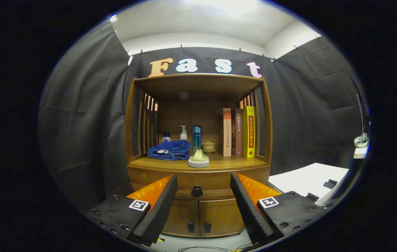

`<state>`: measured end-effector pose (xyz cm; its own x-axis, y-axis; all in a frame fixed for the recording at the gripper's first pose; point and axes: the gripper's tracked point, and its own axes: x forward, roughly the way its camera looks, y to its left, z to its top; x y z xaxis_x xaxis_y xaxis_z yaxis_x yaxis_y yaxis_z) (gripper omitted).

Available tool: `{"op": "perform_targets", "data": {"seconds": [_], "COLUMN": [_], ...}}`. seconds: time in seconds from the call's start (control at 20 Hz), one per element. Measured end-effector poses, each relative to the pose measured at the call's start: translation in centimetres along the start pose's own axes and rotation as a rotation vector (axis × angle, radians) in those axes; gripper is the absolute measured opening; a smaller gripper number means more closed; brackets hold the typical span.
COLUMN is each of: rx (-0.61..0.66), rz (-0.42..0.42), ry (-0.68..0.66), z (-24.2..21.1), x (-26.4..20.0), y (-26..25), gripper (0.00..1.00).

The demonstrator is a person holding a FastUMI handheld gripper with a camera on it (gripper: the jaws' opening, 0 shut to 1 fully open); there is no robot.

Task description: Pull open the drawer, take out the items inside it, and place them on the countertop above the cabinet.

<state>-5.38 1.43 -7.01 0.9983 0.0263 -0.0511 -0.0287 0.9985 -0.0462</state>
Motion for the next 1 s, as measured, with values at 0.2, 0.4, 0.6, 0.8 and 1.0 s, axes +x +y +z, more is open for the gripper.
{"op": "perform_targets", "data": {"seconds": [0.2,0.4,0.6,0.8,1.0], "rx": [0.001,0.001,0.003,0.003,0.003], "rz": [0.001,0.003,0.000,0.001,0.005], "ry": [0.001,0.004,0.006,0.008,0.011], "z": [-0.13,-0.23,-0.32,-0.43,-0.49], "x": [0.08,0.07,0.09,0.01,0.05], "y": [0.05,0.14,0.00,0.05,0.25], "gripper": [0.98,0.98,0.98,0.98,0.98]}}
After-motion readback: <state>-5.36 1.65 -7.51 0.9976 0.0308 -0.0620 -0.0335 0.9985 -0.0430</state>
